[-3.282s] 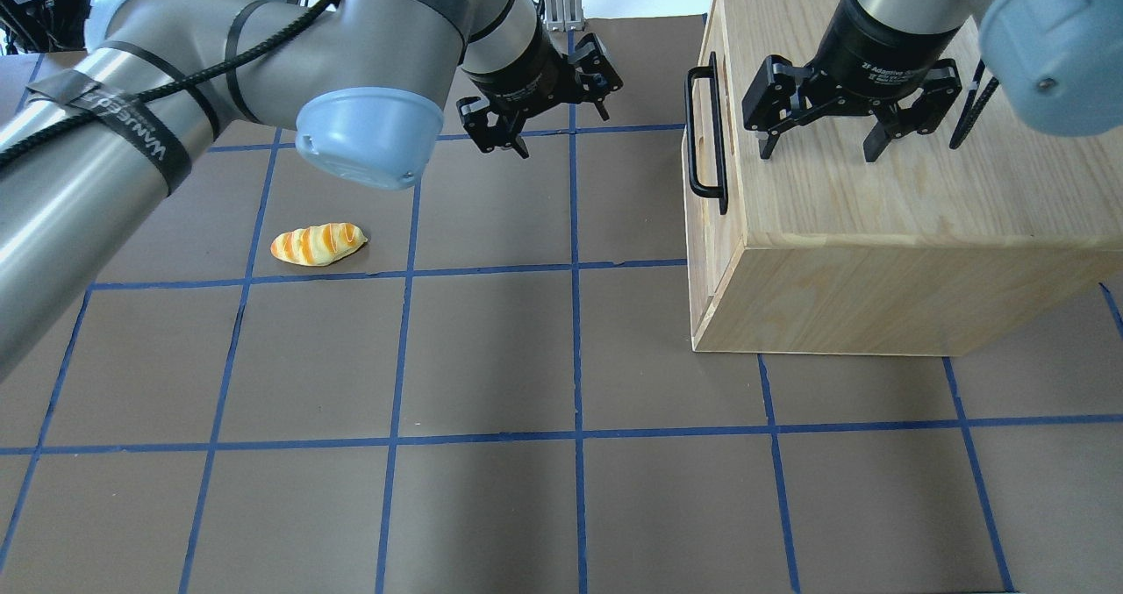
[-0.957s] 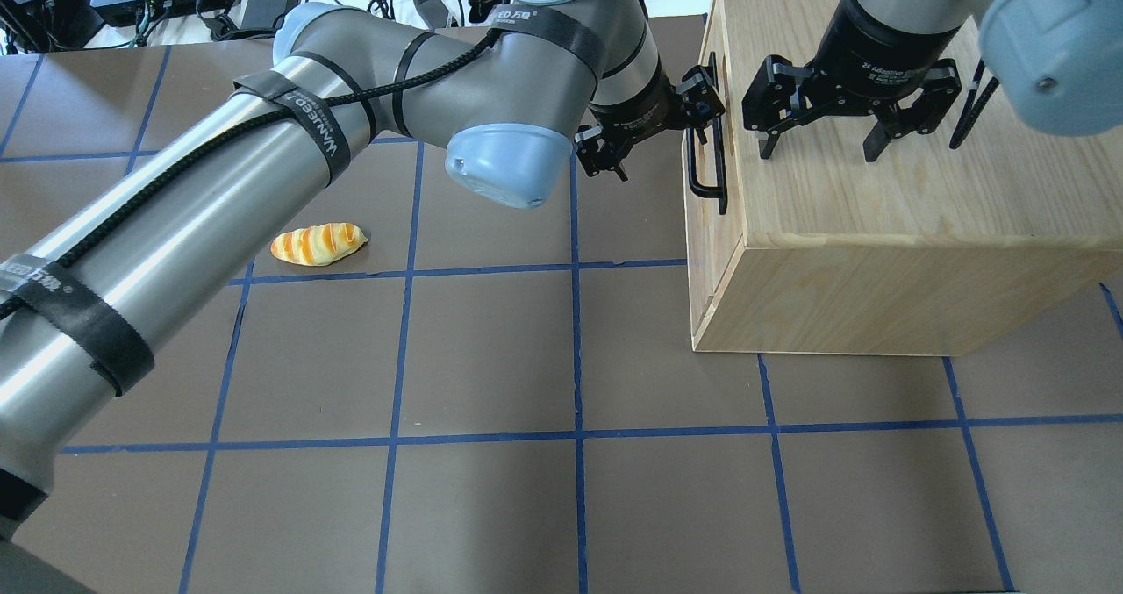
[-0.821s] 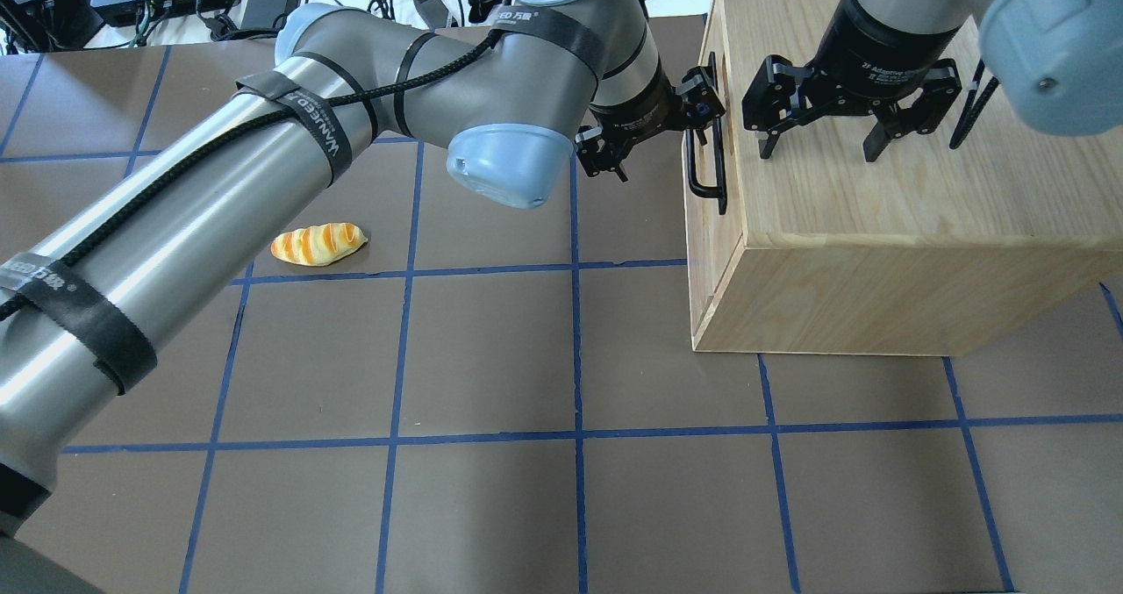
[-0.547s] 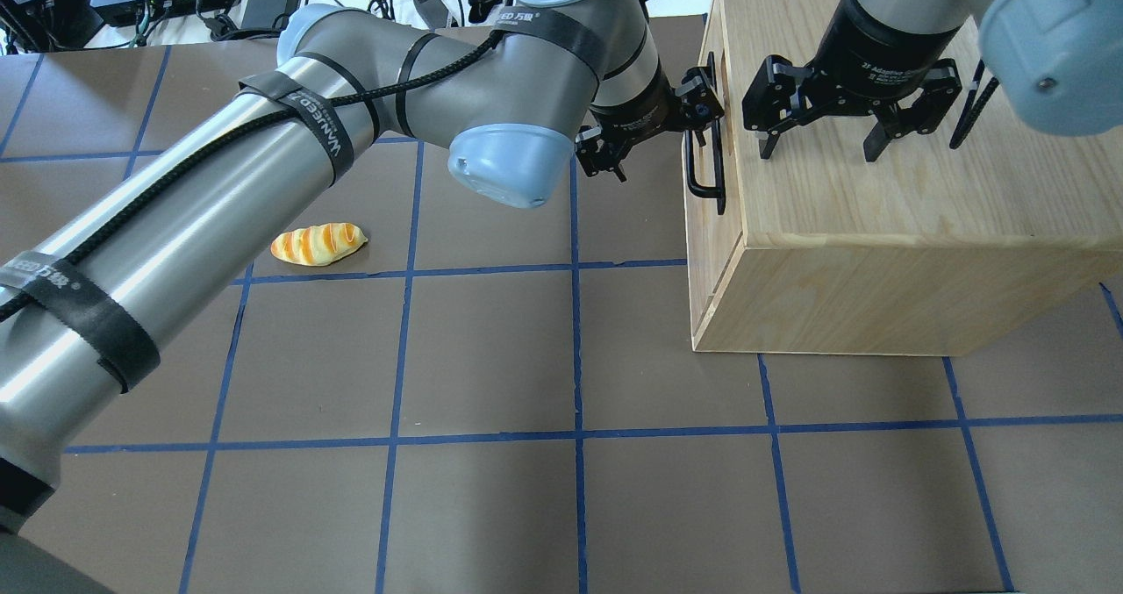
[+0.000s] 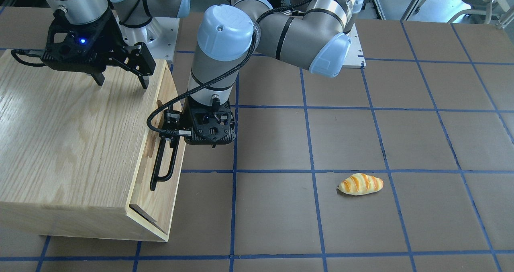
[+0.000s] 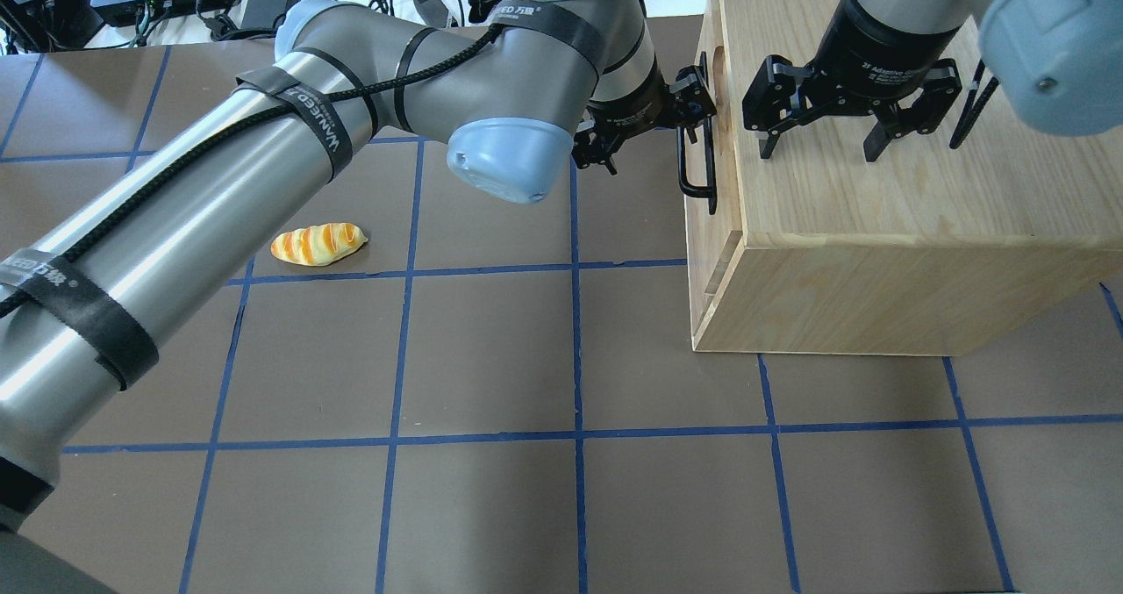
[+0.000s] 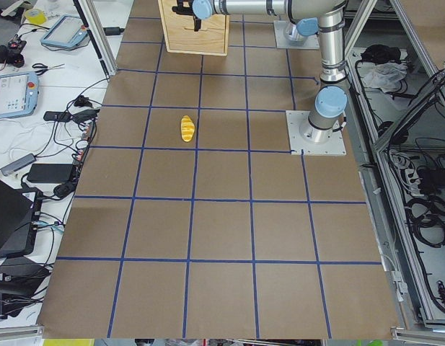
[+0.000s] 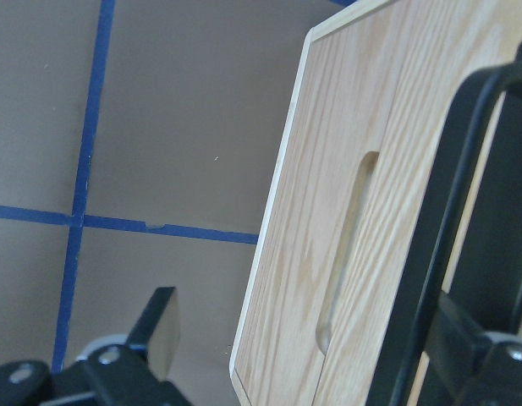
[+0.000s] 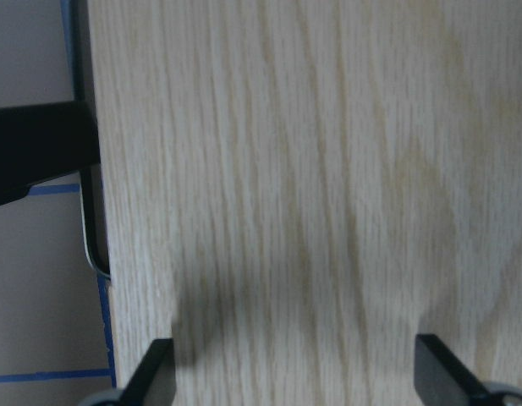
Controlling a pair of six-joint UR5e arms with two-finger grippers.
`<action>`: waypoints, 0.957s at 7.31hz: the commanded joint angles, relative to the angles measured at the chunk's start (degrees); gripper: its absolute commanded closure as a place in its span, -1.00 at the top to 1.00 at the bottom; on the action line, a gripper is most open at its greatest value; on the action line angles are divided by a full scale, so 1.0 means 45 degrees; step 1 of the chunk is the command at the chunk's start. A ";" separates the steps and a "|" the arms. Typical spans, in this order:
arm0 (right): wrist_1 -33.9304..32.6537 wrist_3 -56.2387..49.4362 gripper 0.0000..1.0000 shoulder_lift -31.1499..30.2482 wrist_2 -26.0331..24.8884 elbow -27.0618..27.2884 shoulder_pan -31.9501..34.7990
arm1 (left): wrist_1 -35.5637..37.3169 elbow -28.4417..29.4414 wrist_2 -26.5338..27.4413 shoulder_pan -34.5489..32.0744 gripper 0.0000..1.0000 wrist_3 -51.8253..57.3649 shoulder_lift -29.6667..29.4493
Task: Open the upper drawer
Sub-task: 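Pull the handle with the left gripper, sliding the drawer outward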
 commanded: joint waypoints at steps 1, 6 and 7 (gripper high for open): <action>0.0000 0.0000 1.00 0.0000 0.0019 0.0000 0.0000 | -0.0132 0.0030 0.0567 0.0061 1.00 0.0562 0.0030; 0.0000 0.0000 1.00 0.0000 0.0000 0.0000 0.0000 | -0.0582 0.0030 0.0785 0.0471 1.00 0.1385 0.0187; 0.0000 0.0000 1.00 0.0000 0.0000 0.0000 0.0000 | -0.0582 0.0030 0.0785 0.0511 1.00 0.1406 0.0187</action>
